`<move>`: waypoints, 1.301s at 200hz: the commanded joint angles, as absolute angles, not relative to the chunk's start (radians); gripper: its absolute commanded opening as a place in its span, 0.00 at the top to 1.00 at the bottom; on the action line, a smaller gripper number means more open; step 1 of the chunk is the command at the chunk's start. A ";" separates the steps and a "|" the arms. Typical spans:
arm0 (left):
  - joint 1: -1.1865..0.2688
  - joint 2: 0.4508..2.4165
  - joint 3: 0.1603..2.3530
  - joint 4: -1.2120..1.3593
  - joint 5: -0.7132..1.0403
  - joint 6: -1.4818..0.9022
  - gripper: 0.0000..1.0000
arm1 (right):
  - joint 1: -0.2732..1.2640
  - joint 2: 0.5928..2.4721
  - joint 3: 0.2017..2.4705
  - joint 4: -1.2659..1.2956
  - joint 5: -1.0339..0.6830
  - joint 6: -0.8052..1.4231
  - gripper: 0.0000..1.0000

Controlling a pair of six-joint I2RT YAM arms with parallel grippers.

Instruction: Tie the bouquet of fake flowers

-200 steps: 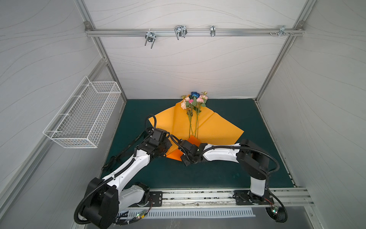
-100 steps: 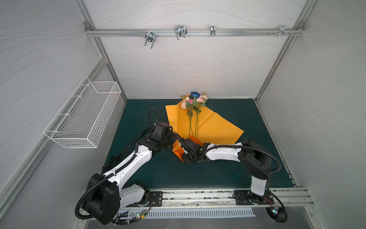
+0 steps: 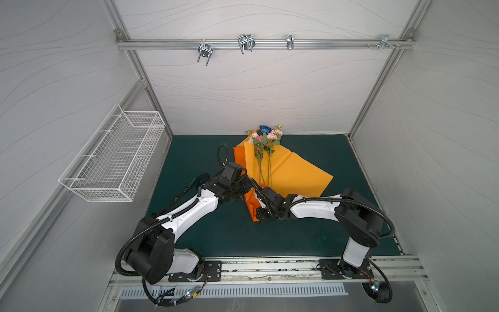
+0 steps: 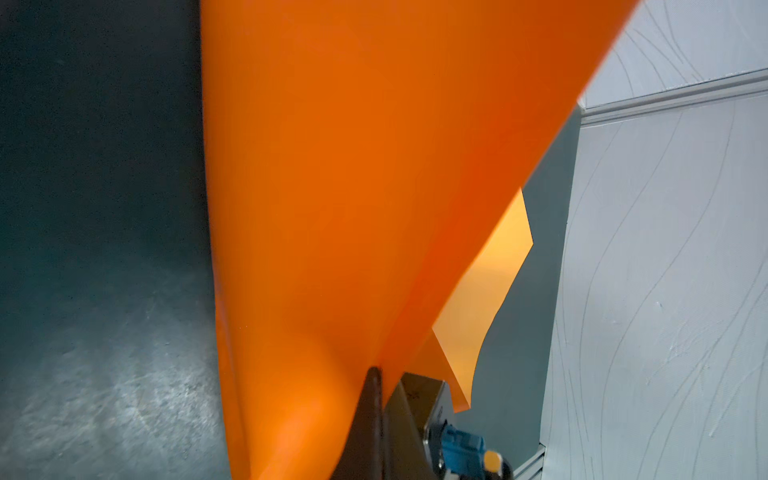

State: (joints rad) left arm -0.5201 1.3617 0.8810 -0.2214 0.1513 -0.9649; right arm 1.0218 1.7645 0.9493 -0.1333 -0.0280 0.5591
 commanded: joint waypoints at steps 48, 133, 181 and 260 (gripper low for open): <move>-0.530 1.486 0.988 -0.097 0.221 -0.971 1.00 | 1.004 1.730 0.895 -0.158 -0.021 0.626 0.80; -0.548 1.545 1.017 -0.082 0.264 -0.960 1.00 | 1.006 1.565 0.866 -0.247 0.148 0.615 0.76; -0.561 1.590 1.043 -0.078 0.288 -0.933 1.00 | 1.000 1.474 0.826 -0.333 0.278 0.671 0.75; -0.615 1.755 1.145 -0.106 0.412 -0.834 1.00 | 0.980 1.328 0.759 -0.422 0.422 0.739 0.71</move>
State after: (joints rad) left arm -0.5980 1.7031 1.0821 -0.1143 0.3511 -0.8879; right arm 0.9897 1.3563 0.7647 -0.3729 0.3634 0.7048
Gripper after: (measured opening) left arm 0.051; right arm 0.292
